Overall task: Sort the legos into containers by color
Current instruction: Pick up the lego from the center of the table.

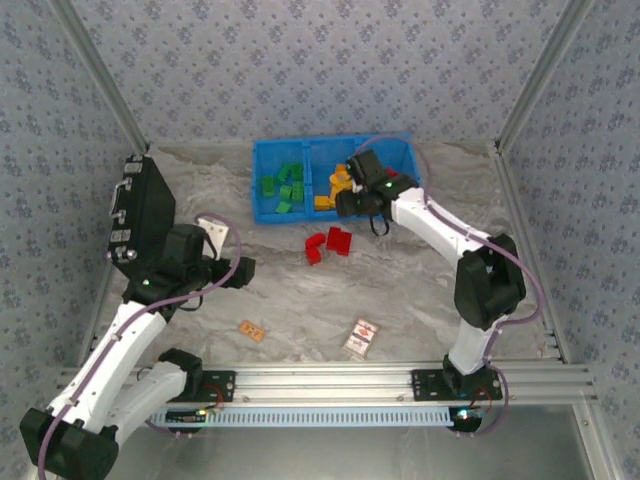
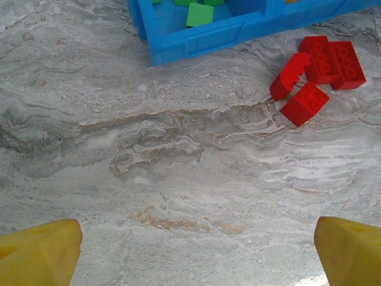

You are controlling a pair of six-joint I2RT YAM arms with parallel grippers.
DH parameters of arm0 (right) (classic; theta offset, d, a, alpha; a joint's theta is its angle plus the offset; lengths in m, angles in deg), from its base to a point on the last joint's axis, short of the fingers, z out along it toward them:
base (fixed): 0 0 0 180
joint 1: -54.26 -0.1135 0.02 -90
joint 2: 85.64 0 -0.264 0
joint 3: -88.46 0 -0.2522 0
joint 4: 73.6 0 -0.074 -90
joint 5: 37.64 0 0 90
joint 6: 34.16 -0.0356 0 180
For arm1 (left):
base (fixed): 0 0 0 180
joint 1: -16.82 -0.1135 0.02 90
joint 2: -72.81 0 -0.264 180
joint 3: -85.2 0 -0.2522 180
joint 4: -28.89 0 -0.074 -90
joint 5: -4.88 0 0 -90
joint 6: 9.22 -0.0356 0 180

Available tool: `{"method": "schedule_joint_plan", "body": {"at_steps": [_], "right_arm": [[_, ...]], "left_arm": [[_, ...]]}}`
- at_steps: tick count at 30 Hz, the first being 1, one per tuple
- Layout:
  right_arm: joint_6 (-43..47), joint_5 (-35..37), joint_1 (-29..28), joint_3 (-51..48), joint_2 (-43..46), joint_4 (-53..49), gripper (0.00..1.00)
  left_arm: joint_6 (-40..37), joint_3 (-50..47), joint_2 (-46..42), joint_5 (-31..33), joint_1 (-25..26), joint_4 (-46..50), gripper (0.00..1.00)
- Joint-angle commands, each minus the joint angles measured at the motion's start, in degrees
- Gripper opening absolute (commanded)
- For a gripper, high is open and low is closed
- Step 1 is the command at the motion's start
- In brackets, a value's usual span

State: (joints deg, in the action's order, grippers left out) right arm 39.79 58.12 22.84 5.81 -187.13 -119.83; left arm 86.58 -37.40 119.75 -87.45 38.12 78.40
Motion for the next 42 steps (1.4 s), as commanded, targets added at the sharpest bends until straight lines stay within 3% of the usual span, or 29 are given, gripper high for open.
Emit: {"method": "schedule_joint_plan", "body": {"at_steps": [1,11,19,27,38,42], "right_arm": [[3.4,-0.8,-2.1,-4.1,1.2,-0.3,0.67],[2.8,-3.4,-6.3,-7.6,-2.3,1.0,0.83],[3.6,-0.6,-7.9,-7.1,-6.9,0.0,0.9],[4.3,1.8,-7.0,-6.0,-10.3,-0.5,0.89],[4.2,2.5,-5.2,-4.3,-12.8,-0.6,0.72],[4.2,2.1,-4.8,-4.0,-13.1,-0.4,0.71]], "left_arm": [[-0.6,-0.2,0.1,-0.8,-0.5,-1.0,1.0],[-0.5,0.1,-0.4,-1.0,-0.7,-0.7,1.0],[-0.5,0.0,0.0,-1.5,-0.8,-0.9,1.0],[-0.5,0.0,0.4,-1.4,-1.1,-0.8,1.0],[-0.5,0.1,1.3,-1.5,-1.2,-0.8,1.0],[-0.5,0.1,1.3,-1.4,-1.2,-0.8,1.0]]}}
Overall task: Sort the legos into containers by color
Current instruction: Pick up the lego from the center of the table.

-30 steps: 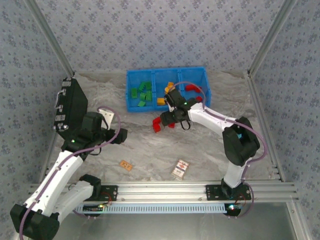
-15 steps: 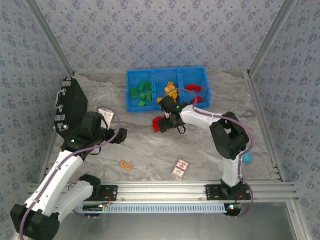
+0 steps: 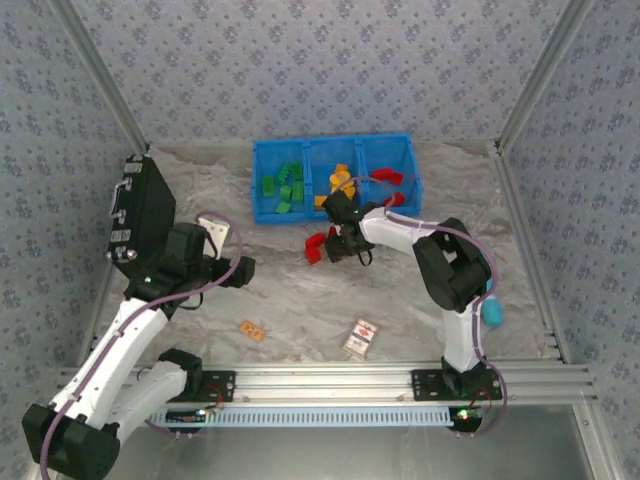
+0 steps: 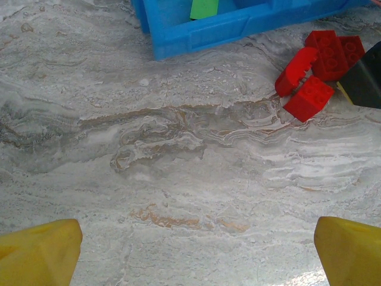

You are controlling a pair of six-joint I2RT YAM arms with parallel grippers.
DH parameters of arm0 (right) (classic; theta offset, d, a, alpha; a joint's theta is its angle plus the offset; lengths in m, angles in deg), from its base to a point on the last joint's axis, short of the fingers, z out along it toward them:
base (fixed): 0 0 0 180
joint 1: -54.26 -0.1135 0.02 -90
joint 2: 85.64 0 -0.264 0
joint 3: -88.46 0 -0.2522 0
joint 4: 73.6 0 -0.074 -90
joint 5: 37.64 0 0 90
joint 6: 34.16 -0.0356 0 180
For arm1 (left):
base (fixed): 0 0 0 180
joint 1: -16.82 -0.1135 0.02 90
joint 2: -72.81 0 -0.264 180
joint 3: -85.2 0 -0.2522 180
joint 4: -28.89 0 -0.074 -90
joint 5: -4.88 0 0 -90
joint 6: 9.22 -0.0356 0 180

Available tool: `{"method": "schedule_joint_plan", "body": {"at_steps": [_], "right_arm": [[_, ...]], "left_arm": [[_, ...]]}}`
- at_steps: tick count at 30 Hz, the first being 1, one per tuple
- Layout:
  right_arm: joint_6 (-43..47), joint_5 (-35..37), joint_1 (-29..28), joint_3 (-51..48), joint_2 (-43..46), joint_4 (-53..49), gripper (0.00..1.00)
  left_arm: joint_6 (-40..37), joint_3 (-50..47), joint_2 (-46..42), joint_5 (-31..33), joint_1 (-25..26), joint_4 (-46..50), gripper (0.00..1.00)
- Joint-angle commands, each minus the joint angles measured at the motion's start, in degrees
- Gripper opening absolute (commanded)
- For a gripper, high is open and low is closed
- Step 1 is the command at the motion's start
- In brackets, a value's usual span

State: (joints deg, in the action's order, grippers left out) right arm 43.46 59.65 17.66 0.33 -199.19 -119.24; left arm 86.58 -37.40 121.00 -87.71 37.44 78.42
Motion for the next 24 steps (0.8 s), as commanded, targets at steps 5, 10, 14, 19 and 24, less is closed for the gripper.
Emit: {"method": "schedule_joint_plan", "body": {"at_steps": [5,10,14,19,24], "right_arm": [[0.7,-0.9,0.3,2.2,-1.1,-0.6,0.73],[0.3,-1.8,0.4,2.5,-1.4,-0.2,0.75],[0.1,-1.9,0.6,3.6,-2.2,-0.5,0.77],[-0.9,-1.4,1.0,4.9,-3.5,-1.1,0.74],[-1.2,-1.1,1.7,5.5,-4.1,-2.2,0.64]], "left_arm": [[-0.6,0.1,0.1,-1.4,-0.5,-0.9,1.0],[-0.5,0.1,0.0,-1.4,-0.5,-0.8,1.0],[-0.7,0.1,0.0,-1.4,-0.5,-0.8,1.0],[-0.7,0.0,-0.1,-1.3,-0.6,-0.8,1.0],[-0.7,0.1,0.0,-1.3,-0.5,-0.8,1.0]]}}
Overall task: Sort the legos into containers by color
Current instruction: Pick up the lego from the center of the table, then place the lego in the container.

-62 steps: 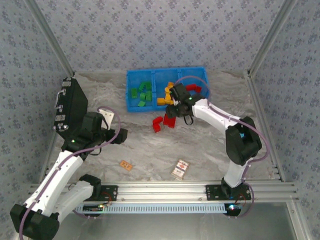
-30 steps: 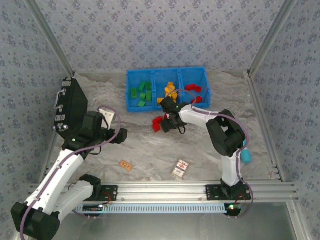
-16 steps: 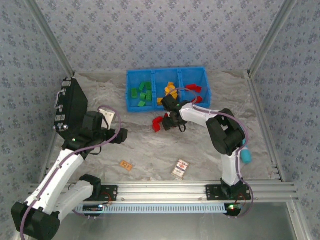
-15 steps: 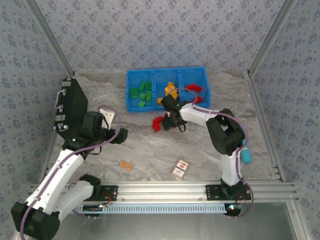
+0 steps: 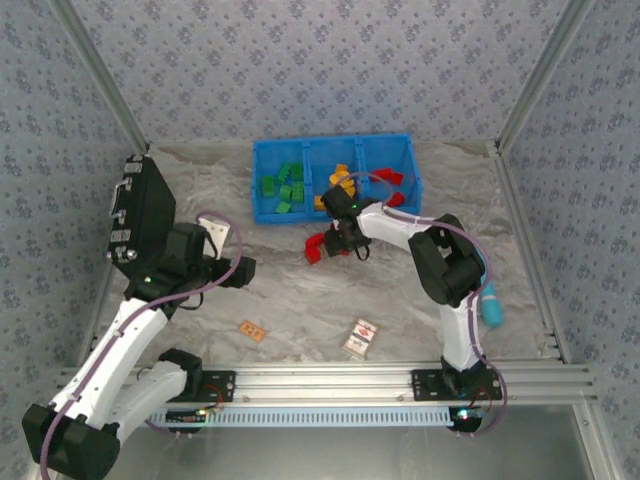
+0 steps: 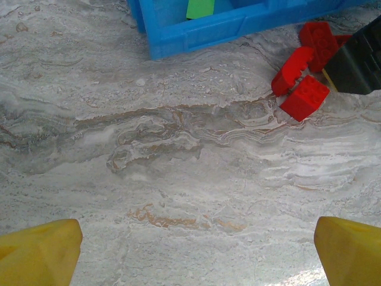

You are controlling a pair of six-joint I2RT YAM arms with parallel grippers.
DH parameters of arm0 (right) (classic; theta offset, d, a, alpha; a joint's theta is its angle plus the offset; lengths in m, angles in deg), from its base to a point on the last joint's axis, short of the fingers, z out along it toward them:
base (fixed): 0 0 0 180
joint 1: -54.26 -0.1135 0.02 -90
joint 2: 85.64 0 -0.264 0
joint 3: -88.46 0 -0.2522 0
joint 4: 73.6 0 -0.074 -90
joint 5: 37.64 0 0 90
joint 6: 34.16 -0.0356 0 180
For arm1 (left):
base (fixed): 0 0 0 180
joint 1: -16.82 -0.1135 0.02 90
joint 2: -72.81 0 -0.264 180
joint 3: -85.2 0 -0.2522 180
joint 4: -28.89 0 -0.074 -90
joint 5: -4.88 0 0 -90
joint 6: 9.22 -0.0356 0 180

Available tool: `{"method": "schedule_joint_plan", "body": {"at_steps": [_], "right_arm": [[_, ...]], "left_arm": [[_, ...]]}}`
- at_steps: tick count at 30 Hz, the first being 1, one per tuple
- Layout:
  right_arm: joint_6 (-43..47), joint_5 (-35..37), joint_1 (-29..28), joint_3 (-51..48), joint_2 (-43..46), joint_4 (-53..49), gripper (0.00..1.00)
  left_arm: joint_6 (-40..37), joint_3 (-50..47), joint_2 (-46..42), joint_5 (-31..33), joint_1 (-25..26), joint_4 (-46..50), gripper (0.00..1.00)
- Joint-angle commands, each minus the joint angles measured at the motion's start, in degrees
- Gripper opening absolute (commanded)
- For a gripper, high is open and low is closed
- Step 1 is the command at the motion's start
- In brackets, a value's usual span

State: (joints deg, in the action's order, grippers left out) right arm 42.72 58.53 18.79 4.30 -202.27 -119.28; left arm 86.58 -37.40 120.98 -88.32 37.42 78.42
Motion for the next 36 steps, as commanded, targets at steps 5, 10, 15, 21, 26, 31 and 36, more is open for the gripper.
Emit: {"method": "schedule_joint_plan", "body": {"at_steps": [5,10,15,21,26,31,36], "right_arm": [[-0.1,0.5,0.9,1.1,-0.5,-3.6,0.52],[0.1,1.1,1.3,-1.2,1.4,-4.5,0.4],[-0.2,1.9,1.9,-4.3,4.7,-5.5,0.33],[-0.1,3.0,2.5,-4.9,11.3,-9.7,0.31],[0.3,4.3,3.8,-1.1,18.3,-13.1,0.31],[4.0,6.6,8.2,6.4,16.8,-14.3,0.29],[6.8,6.0,15.3,15.9,7.7,-11.3,0.29]], "left_arm": [[-0.7,0.1,0.1,-0.8,-0.7,-0.8,1.0],[-0.8,0.1,0.1,-0.8,-1.0,-0.9,1.0],[-0.8,0.1,0.2,-0.8,-1.1,-0.8,1.0],[-0.9,0.0,0.4,-0.8,-1.4,-0.9,1.0],[-0.8,0.0,0.7,-0.9,-1.8,-1.0,1.0],[-0.8,0.1,1.1,-1.5,-2.1,-1.1,1.0],[-0.9,0.2,0.7,-1.9,-2.1,-1.1,1.0]]}}
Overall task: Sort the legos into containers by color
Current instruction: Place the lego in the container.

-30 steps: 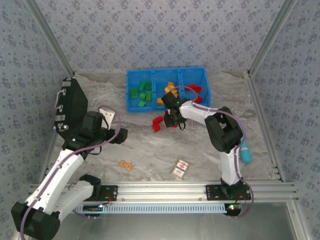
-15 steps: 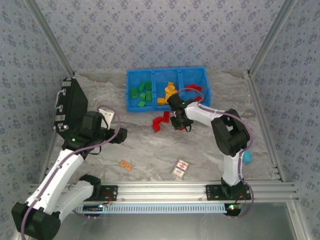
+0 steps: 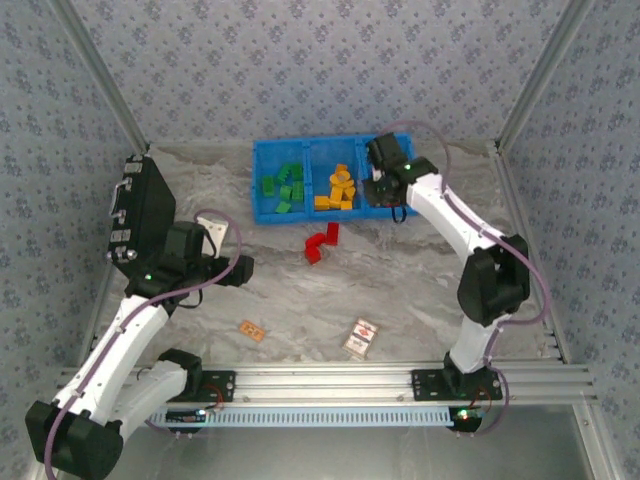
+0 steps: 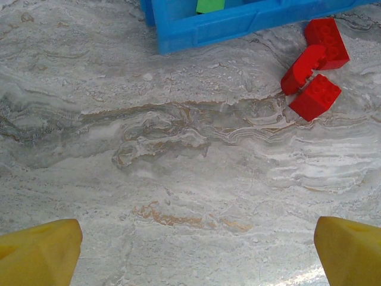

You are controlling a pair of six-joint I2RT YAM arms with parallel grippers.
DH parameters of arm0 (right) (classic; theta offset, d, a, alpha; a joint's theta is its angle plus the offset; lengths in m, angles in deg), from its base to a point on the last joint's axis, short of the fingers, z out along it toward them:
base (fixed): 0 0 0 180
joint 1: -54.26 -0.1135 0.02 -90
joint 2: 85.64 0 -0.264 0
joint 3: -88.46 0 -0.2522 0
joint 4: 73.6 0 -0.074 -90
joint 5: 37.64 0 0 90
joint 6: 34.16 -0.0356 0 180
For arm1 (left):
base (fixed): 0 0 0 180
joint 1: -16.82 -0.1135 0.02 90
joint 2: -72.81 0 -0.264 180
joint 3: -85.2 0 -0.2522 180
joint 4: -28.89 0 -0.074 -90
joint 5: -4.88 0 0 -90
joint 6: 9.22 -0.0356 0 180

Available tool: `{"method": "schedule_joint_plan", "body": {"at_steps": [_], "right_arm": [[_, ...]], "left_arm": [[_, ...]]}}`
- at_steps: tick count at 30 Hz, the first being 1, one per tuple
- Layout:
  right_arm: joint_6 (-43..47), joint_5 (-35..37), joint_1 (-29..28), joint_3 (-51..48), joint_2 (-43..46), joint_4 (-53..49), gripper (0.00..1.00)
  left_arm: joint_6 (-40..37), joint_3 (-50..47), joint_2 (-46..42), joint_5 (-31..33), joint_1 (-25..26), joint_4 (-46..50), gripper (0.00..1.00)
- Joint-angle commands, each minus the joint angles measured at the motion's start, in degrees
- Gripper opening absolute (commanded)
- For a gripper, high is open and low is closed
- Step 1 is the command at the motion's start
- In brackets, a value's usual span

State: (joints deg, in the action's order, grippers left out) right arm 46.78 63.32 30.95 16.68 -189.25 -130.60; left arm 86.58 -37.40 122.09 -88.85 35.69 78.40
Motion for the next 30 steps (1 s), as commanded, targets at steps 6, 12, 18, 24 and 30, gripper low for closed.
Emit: {"method": "schedule_joint_plan", "body": {"at_steps": [6,12,18,24,30], "right_arm": [[4.0,0.4,7.3,18.8,-18.3,0.9,0.28],[3.4,-1.5,9.4,27.3,-26.3,-2.8,0.31],[3.1,-3.0,9.0,24.3,-25.7,-1.5,0.39],[0.7,-2.4,8.1,14.5,-18.0,0.6,0.53],[-1.4,0.5,5.8,8.7,-8.8,-0.2,0.56]], "left_arm": [[-0.9,0.0,-1.8,-1.2,-0.3,-1.3,1.0],[-1.0,0.4,-1.7,-1.2,-0.4,-0.9,1.0],[-1.1,0.0,-2.1,-1.3,-0.5,-1.4,1.0],[-1.0,0.2,-1.6,-1.2,-1.1,-1.3,1.0],[-0.8,0.3,-1.7,-2.1,-1.2,-1.2,1.0]]}}
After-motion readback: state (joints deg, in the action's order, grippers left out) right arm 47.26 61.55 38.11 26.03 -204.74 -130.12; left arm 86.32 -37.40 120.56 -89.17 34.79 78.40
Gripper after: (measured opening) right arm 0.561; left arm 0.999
